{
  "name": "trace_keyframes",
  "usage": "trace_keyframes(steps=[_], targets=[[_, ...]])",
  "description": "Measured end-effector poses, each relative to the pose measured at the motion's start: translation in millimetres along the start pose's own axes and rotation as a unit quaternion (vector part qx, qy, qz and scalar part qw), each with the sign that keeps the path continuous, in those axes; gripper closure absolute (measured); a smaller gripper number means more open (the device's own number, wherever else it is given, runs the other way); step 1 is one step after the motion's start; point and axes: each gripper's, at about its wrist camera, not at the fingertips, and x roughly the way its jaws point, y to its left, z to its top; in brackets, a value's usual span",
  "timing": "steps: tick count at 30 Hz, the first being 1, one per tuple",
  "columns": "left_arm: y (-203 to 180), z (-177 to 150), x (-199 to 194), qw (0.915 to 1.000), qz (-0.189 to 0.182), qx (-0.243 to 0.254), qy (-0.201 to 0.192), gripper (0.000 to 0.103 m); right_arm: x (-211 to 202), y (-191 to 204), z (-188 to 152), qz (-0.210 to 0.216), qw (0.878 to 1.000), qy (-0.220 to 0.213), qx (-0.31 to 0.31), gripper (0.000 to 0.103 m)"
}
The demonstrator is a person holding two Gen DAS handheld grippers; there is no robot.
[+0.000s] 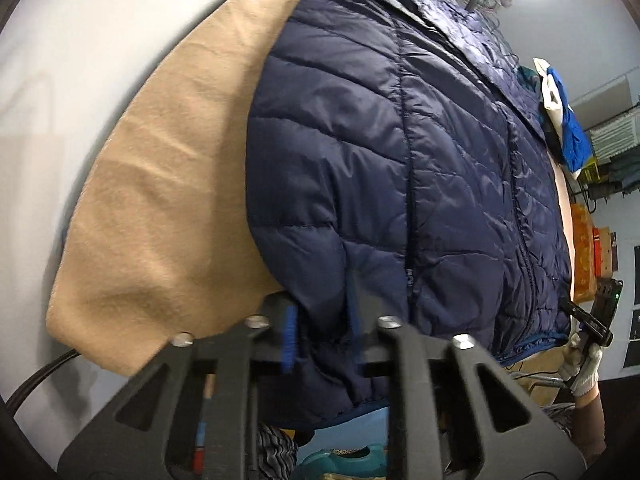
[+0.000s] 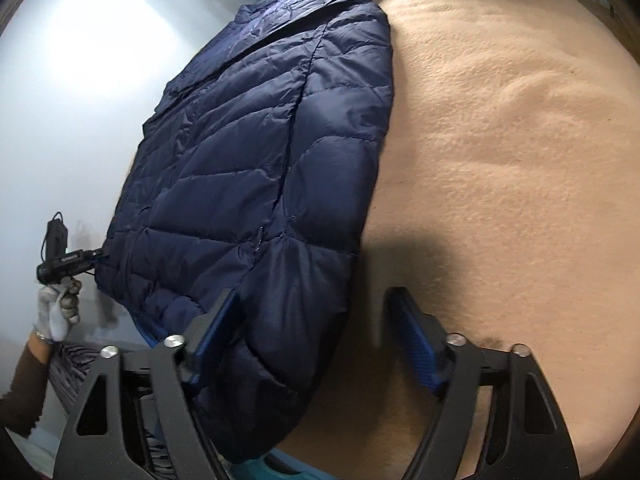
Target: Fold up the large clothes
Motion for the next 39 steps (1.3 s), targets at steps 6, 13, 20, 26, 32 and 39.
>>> trace_keyframes(steps=[6,13,20,26,32,39], targets=[[-5,1,-14,0.9994,-0.021,0.000,-0.026,0.096,3,7,2,0.027,1.000,0.009,-0.001,0.094],[-15,16,-50,0.9943,-0.065,-0.016,-0.083,0.097,-27,20,14,0.039,0.998,-0.047,-0.004,0.098],[-31,46,-89,0.9850,-0.095,-0.017,-0.143,0.097,-59,27,32,0.050,0.992,-0.113,0.016,0.099],[-52,84,-109,0.9795,-0.096,-0.002,-0.177,0.097,-79,40,68,0.042,0.988,-0.144,0.020,0.099],[-69,123,-114,0.9752,-0.092,0.009,-0.201,0.098,-92,46,107,0.031,0.985,-0.167,0.018,0.099],[-75,172,-101,0.9715,-0.086,0.008,-0.221,0.098,-86,45,161,0.012,0.984,-0.174,0.022,0.099]])
